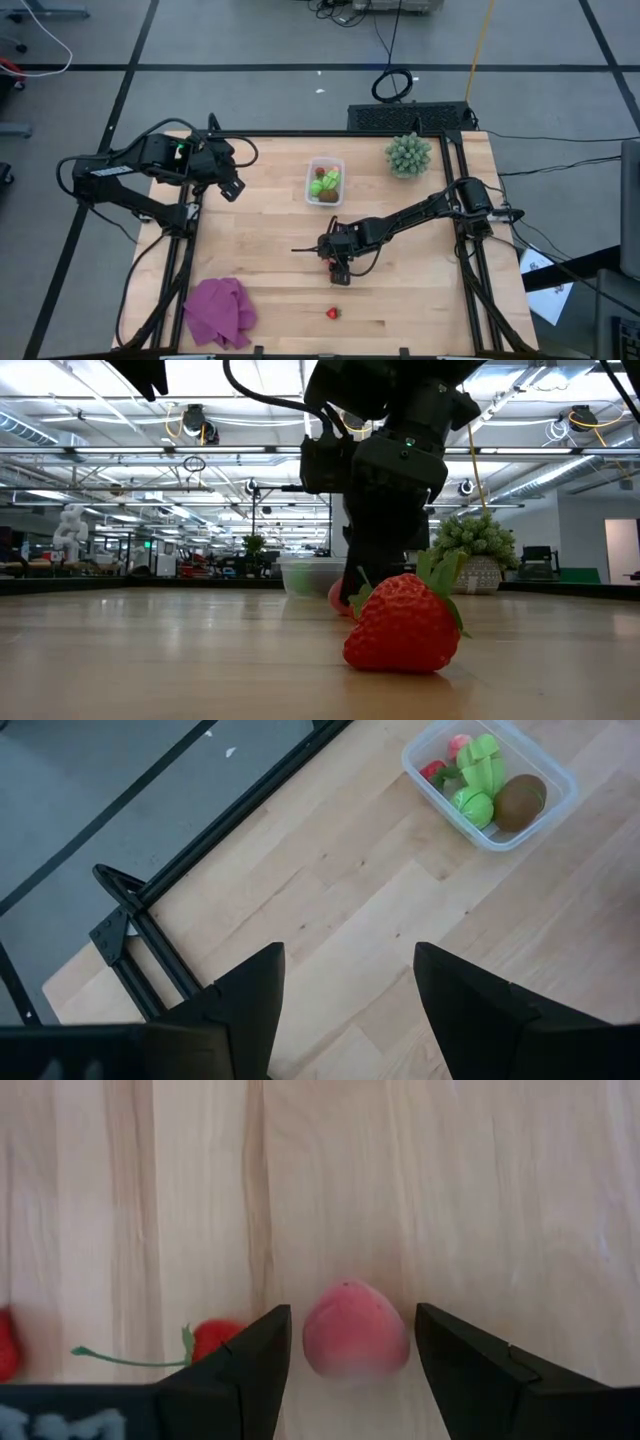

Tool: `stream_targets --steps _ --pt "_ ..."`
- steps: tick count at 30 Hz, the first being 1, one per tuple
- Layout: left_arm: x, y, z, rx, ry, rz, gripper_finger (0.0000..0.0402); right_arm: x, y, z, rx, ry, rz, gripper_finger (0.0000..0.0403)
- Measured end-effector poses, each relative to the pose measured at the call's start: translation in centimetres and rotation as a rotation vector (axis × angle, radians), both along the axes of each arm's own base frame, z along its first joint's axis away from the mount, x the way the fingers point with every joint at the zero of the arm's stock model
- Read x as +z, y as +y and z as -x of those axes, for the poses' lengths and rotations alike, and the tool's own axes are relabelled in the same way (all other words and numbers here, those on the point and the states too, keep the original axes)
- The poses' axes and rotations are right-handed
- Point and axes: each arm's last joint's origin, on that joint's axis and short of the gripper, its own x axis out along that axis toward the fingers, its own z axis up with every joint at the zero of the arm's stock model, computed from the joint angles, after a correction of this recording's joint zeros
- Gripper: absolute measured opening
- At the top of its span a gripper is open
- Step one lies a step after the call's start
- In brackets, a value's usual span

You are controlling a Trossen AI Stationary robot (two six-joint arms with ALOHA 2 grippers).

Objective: Pick and placing Produce into tupperware
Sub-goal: Put the peach into the transparent bin

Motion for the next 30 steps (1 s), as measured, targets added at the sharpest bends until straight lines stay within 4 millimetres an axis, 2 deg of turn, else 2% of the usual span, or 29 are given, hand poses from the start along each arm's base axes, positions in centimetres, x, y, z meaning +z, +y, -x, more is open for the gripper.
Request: stream_targets --steps 17,30 --pt "0.00 0.00 0.00 0.000 0.000 0.000 0.0228 -0.05 -0.02 0.10 0.001 0.012 0.003 0.0201" --pt "0.00 0.00 0.00 0.003 -0.002 0.001 0.0228 -0.02 -0.02 0.08 0.002 0.010 0.003 0.0124"
